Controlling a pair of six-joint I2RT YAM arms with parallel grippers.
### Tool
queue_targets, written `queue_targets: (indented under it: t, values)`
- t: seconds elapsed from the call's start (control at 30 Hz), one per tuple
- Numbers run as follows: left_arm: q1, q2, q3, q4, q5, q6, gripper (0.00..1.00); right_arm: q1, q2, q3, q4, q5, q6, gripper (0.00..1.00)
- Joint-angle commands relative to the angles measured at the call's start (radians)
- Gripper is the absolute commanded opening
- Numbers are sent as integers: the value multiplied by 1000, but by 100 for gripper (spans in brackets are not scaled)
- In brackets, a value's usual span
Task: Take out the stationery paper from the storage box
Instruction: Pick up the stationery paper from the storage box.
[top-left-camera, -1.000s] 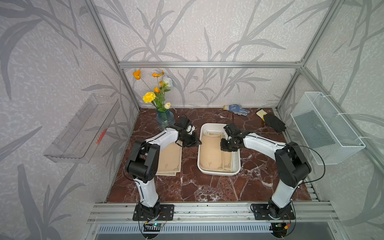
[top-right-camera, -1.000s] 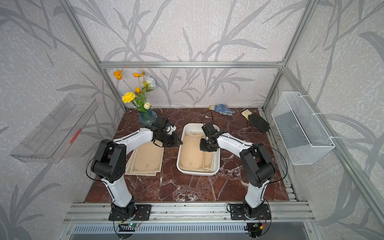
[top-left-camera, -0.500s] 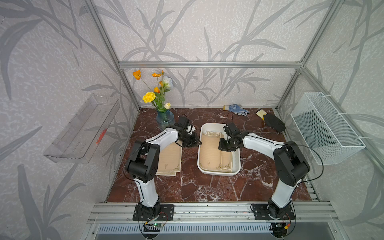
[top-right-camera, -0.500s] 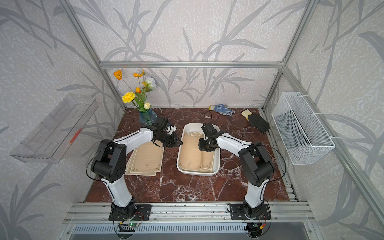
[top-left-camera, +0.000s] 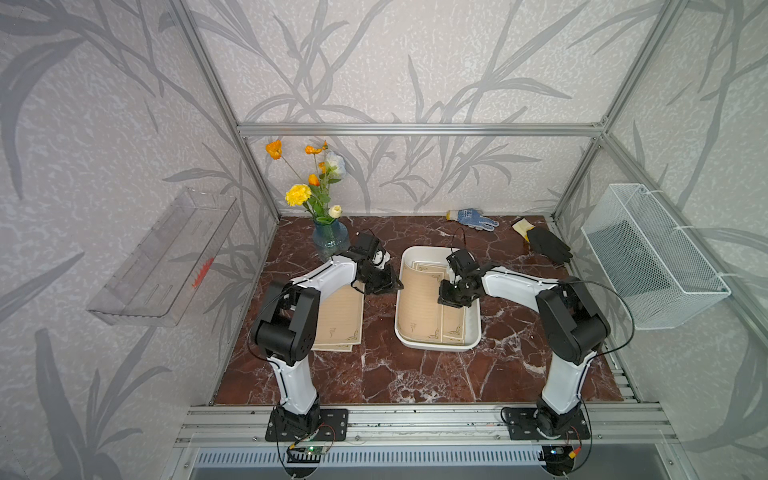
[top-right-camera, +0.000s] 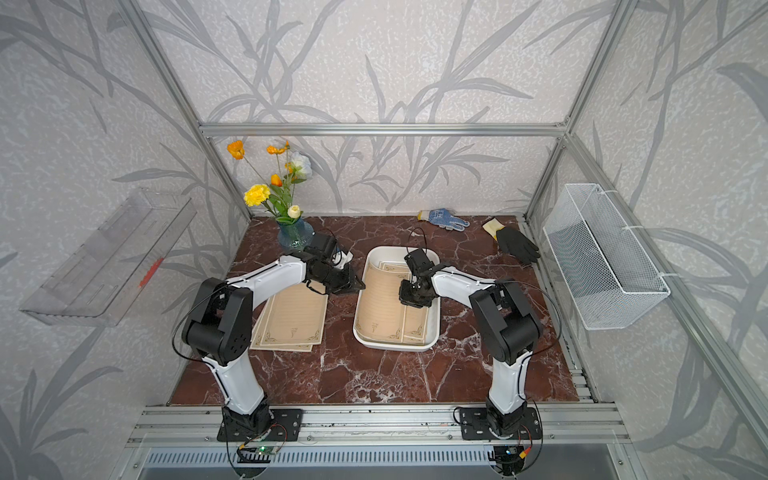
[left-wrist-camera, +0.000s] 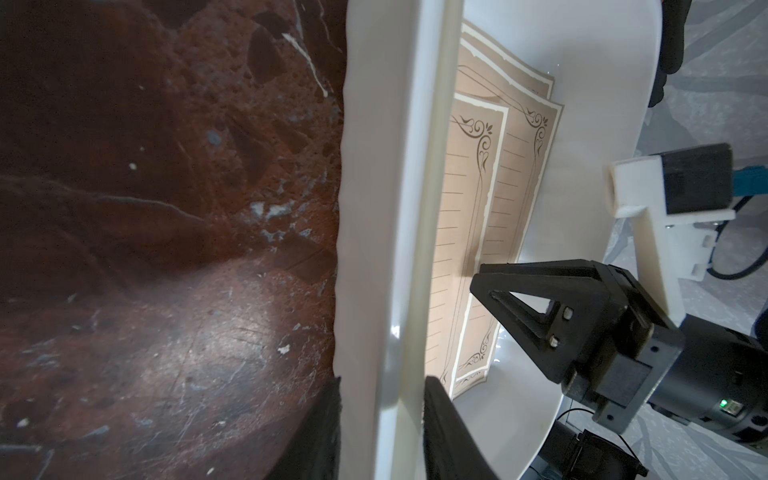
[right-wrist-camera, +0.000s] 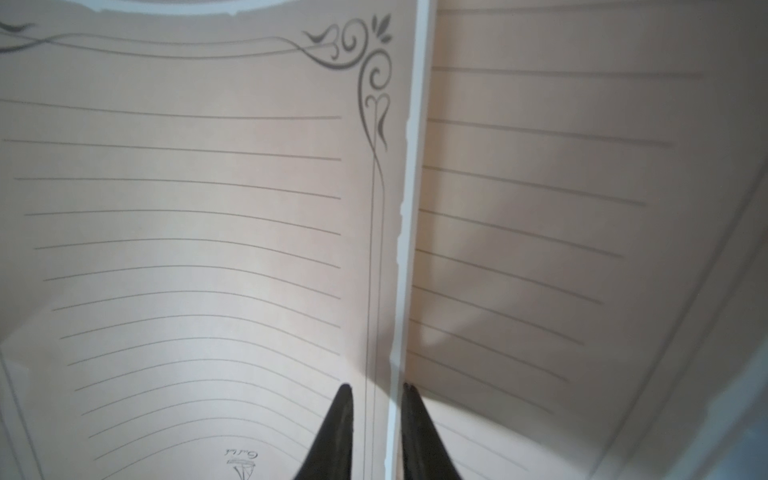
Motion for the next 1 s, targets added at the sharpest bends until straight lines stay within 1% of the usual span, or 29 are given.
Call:
queue_targets:
  t: [0.0, 0.2, 0.27, 0.37, 0.43, 0.5, 0.57, 0.63, 0.73, 0.87, 0.97]
  values:
    - [-5, 17, 17, -13, 7, 0, 32, -20, 24, -25, 34, -35, 30, 22]
    - [-4, 22, 18, -26, -7, 8, 18, -37, 26, -60, 75, -55, 51, 23]
    - [-4, 24, 19, -28, -9, 8, 17, -40, 26, -71, 100, -72, 58, 22]
    - [-4, 24, 22, -30, -11, 10, 18, -44, 27, -84, 131, -97, 71, 17]
    - [-4, 23, 23, -32, -11, 13, 18, -44, 25, -84, 136, -101, 71, 11]
    - [-4, 21, 23, -34, -13, 13, 20, -46, 17, -84, 130, -100, 70, 6]
    - [-4, 17, 25, -37, -14, 15, 25, -46, 4, -80, 112, -87, 62, 0]
    - [-4, 10, 31, -42, -19, 20, 30, -45, -24, -76, 79, -70, 50, 0]
    - [-4, -13, 41, -49, -30, 33, 36, -44, -85, -75, 35, -48, 30, 0]
    - [0, -54, 64, -70, -51, 59, 39, -41, -191, -65, -27, -31, -22, 0]
    - [5, -102, 71, -56, -67, 70, 41, -39, -264, -48, -74, -39, -95, 0]
